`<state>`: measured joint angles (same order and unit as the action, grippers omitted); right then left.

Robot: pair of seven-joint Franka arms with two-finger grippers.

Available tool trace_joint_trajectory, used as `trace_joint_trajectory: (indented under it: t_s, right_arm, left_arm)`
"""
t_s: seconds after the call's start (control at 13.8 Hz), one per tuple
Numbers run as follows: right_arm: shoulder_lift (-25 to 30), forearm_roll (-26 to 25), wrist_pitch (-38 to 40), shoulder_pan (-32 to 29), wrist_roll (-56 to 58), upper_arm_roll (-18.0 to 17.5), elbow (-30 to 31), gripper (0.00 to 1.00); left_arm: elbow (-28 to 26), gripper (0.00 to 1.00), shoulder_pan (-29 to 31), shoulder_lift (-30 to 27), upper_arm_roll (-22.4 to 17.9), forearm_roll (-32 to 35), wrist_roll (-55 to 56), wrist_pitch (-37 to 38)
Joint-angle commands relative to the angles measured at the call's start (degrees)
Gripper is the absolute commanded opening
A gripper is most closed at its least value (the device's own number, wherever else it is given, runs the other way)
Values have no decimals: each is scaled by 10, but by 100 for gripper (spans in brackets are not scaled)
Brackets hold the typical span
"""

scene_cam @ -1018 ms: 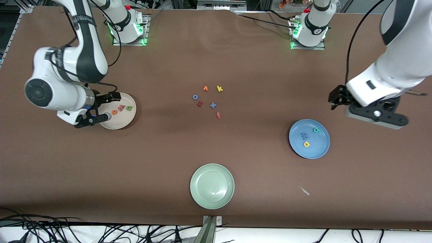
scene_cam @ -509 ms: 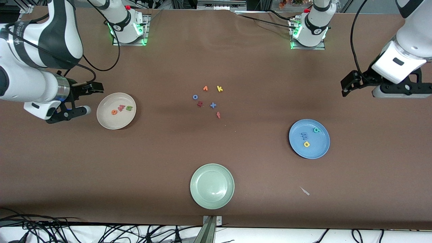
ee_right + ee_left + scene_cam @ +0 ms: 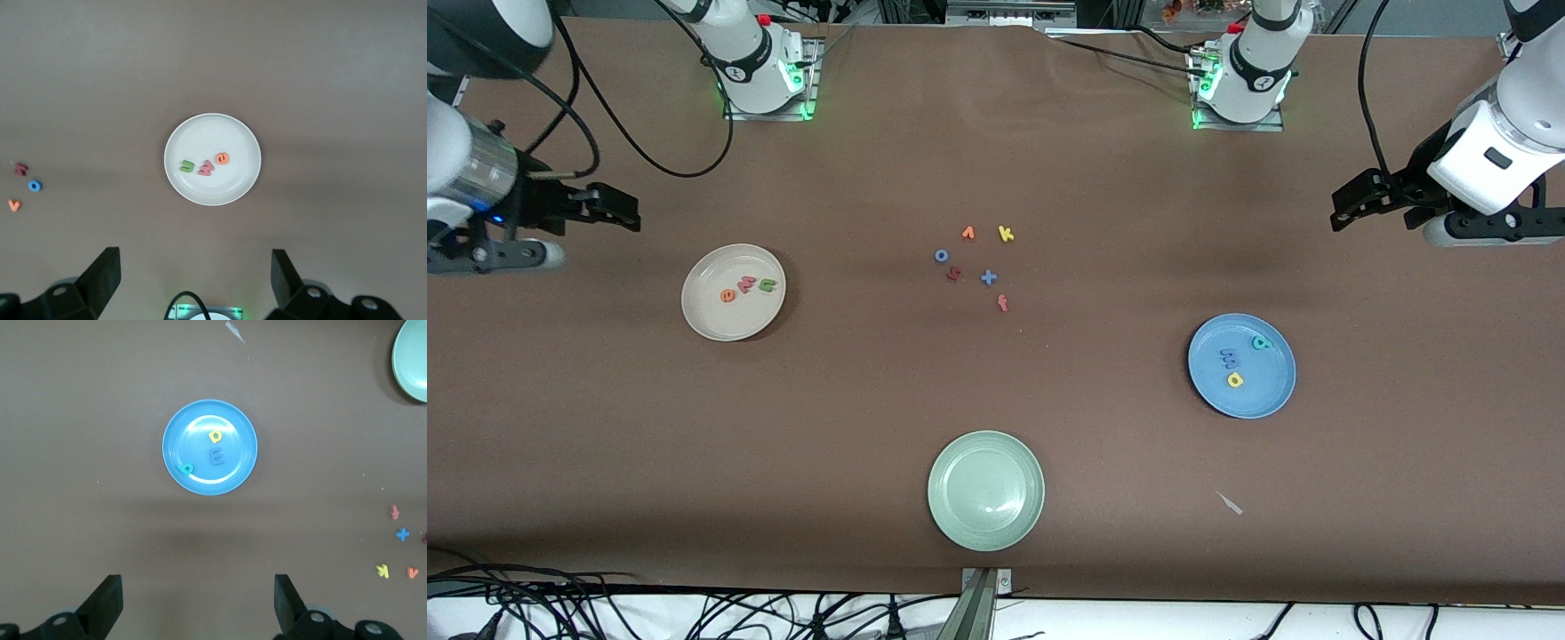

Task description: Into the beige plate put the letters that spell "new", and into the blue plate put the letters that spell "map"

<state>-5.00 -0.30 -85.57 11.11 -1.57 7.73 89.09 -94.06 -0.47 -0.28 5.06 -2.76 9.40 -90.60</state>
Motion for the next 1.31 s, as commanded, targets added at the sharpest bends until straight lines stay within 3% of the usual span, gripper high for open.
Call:
trace_joint_trajectory:
  t_s: [0.0, 0.15, 0.65, 1.24]
  right_arm:
    - [29, -11, -35, -57, -22, -51, 45, 100]
    - [28, -13, -37, -59, -22, -51, 44, 100]
    - [25, -14, -66, -61, -25, -51, 42, 100]
    - [32, -14, -34, -76, 5, -53, 42, 100]
  left_arm:
    - [32, 100, -3, 20, 2, 16, -3, 24]
    - [33, 100, -10, 19, 9, 53, -3, 24]
    - [37, 100, -8, 20, 20, 50, -3, 23]
    - [37, 100, -8, 20, 20, 50, -6, 24]
